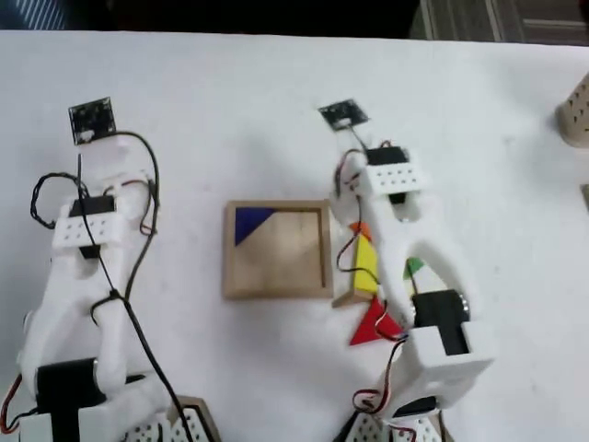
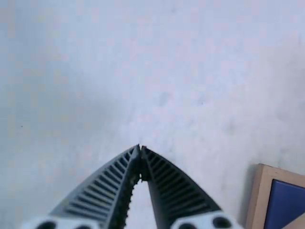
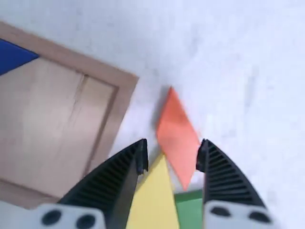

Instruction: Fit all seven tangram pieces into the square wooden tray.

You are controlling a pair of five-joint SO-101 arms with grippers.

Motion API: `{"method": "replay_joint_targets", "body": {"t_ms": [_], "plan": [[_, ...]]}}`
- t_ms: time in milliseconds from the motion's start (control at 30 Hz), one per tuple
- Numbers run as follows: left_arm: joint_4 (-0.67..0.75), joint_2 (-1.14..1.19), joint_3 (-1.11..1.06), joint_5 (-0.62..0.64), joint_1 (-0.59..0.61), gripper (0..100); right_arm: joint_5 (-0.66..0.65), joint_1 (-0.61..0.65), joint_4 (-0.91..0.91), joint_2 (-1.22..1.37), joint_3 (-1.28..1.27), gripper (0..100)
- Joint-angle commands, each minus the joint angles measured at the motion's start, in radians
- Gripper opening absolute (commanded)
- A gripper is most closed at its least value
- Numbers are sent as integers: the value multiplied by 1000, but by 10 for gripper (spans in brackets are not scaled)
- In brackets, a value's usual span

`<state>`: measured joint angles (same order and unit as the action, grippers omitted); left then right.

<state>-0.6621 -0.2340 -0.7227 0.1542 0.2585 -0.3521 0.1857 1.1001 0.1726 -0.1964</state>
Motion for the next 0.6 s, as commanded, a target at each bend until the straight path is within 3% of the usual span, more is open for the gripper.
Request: {"method": "replay_joint_targets", "body": {"t_ms": [0, 267, 433, 567], "plan": [[25, -28, 25, 2, 5, 27, -173, -18, -54, 21, 37, 122], [26, -30, 6, 0, 5, 27, -273, 10, -51, 81, 41, 128], [26, -30, 6, 0, 5, 27, -281, 7, -56, 50, -3, 276], [26, -30, 5, 0, 5, 27, -362, 5, -61, 54, -23, 270]]}}
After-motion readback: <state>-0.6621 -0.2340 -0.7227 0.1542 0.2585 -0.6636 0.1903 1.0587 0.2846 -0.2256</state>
